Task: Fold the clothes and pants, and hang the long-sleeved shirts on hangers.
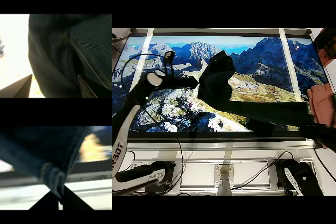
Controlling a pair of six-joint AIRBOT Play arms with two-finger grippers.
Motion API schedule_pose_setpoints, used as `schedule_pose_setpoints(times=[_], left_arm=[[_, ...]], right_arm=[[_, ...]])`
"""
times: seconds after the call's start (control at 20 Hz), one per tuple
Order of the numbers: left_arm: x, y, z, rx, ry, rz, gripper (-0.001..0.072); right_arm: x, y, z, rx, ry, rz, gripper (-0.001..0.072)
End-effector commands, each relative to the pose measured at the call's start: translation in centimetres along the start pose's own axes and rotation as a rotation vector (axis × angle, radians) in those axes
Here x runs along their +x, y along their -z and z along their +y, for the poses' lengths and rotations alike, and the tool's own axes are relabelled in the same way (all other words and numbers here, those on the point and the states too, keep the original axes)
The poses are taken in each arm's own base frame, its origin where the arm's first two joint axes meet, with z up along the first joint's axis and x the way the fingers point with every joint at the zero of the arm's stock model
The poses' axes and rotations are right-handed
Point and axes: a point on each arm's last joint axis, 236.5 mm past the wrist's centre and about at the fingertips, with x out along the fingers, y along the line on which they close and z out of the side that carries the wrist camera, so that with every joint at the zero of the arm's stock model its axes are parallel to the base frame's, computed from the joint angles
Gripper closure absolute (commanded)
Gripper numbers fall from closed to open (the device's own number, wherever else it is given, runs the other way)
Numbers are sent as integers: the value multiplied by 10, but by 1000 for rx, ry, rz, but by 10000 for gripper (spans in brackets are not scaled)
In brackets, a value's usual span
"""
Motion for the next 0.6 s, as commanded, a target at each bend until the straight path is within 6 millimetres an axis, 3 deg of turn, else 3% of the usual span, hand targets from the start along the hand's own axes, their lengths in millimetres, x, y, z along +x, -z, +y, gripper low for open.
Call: schedule_pose_setpoints(times=[0.0, 0.1, 0.2, 0.55], left_arm=[[14, -19, -35, 68, 15, -106, 52], [28, -14, -42, 61, 20, -102, 54], [47, 1, -42, -59, 35, -59, 65], [109, 44, -36, -388, 95, 45, 65]], right_arm=[[-28, -15, -70, 178, 225, -203, 695], [-36, -30, -93, 168, 330, -266, 695], [-44, -43, -113, 172, 430, -325, 694], [-31, -44, -100, 187, 392, -296, 695]])
